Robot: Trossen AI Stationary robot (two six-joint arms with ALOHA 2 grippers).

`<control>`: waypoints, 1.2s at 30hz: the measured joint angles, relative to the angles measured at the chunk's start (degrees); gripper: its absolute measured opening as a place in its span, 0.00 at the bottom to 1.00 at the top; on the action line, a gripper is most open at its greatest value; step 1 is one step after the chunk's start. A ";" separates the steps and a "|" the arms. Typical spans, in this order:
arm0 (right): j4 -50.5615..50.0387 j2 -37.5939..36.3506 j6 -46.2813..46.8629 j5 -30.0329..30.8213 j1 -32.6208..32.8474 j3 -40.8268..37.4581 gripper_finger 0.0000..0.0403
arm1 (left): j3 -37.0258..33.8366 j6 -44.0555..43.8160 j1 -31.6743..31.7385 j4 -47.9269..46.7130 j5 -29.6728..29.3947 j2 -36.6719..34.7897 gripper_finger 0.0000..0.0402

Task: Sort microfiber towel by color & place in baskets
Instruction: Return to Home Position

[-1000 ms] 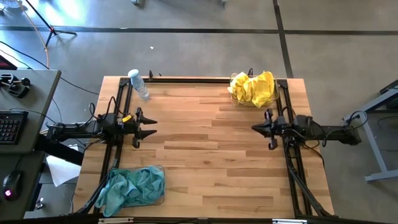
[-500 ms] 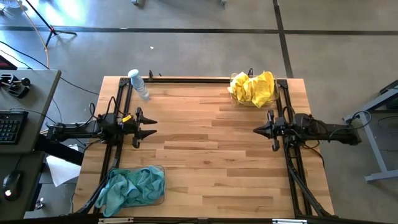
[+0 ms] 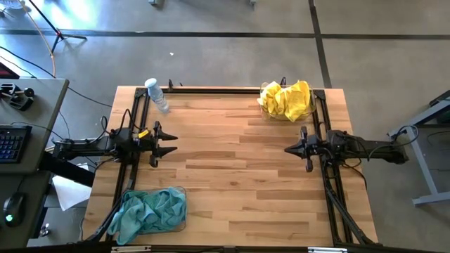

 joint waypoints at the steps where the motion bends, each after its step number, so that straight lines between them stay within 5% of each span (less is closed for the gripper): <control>1: 0.02 -0.02 -0.66 0.01 0.00 0.00 0.00 | 0.00 0.00 0.00 0.02 -0.01 0.00 0.46; 36: -0.17 -0.02 -2.25 0.05 0.00 0.00 0.00 | -0.02 0.00 0.00 0.01 0.00 0.00 0.46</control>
